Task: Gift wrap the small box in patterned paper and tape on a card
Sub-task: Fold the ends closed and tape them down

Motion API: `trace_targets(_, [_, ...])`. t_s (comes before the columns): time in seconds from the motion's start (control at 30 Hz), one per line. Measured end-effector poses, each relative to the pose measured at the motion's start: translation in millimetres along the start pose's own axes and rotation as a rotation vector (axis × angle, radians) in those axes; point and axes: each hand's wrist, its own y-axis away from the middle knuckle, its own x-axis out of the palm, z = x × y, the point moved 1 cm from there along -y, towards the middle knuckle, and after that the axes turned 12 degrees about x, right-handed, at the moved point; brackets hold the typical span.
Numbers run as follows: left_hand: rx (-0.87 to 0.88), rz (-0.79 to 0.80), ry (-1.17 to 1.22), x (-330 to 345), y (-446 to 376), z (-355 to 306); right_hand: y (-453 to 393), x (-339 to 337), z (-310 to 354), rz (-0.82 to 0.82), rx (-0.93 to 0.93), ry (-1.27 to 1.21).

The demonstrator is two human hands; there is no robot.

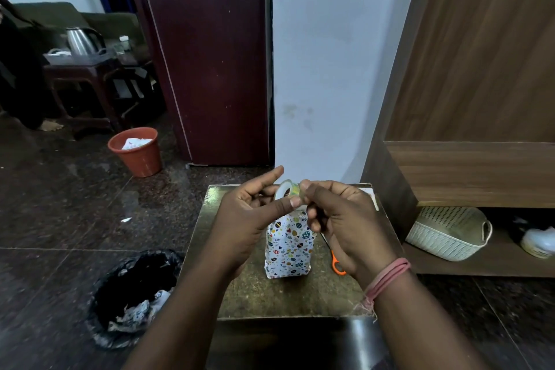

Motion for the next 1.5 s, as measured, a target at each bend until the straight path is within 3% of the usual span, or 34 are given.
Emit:
trace_targets(0.17, [-0.009, 0.01, 0.005, -0.6, 1.9, 2.8, -0.4, 2.6, -1.5, -0.026, 0.06, -0.006])
trace_targets(0.43, [0.012, -0.004, -0.098, 8.0, 4.2, 2.7, 2.2, -6.8, 9.0, 0.073, 0.181, 0.006])
trace_targets(0.73, [0.121, 0.05, -0.396, 14.5, 9.8, 3.4, -10.3, -29.4, 16.9, -0.136, 0.143, -0.066])
trace_targets(0.8, [0.121, 0.012, -0.411, 11.7, 9.1, 1.1, -17.0, -52.7, 22.0, -0.317, 0.039, 0.193])
trace_targets(0.9, [0.112, 0.001, -0.445, 8.0, 9.1, 3.6, -23.0, -93.2, 13.7, -0.6, 0.003, 0.872])
trace_targets(0.97, [0.101, 0.0, -0.463, 7.4, 10.0, 6.6, -24.9, -111.6, 1.4, -0.63, 0.111, 1.137])
trace_targets(1.07, [0.106, 0.002, -0.459, 7.7, 8.7, 9.2, -30.5, -125.4, -16.7, -0.57, 0.258, 1.302])
trace_targets(1.17, [0.097, -0.002, -0.427, 7.2, 7.5, 8.5, -38.7, -127.6, -28.0, -0.553, 0.257, 1.398])
trace_targets(1.27, [0.093, -0.065, -0.349, 2.6, 6.4, 8.2, -40.6, -120.9, -27.9, -0.559, 0.244, 1.409])
trace_targets(1.33, [0.086, -0.086, -0.32, 0.2, 5.1, 8.2, -37.9, -113.3, -20.0, -0.592, 0.099, 1.341])
trace_targets(1.4, [0.061, -0.088, -0.282, 0.1, 4.7, 7.1, -29.6, -96.6, -7.5, -0.562, -0.097, 1.056])
trace_targets(1.5, [0.026, -0.055, -0.199, 5.1, 6.7, 2.7, -14.9, -57.4, 11.4, -0.318, -0.234, 0.686])
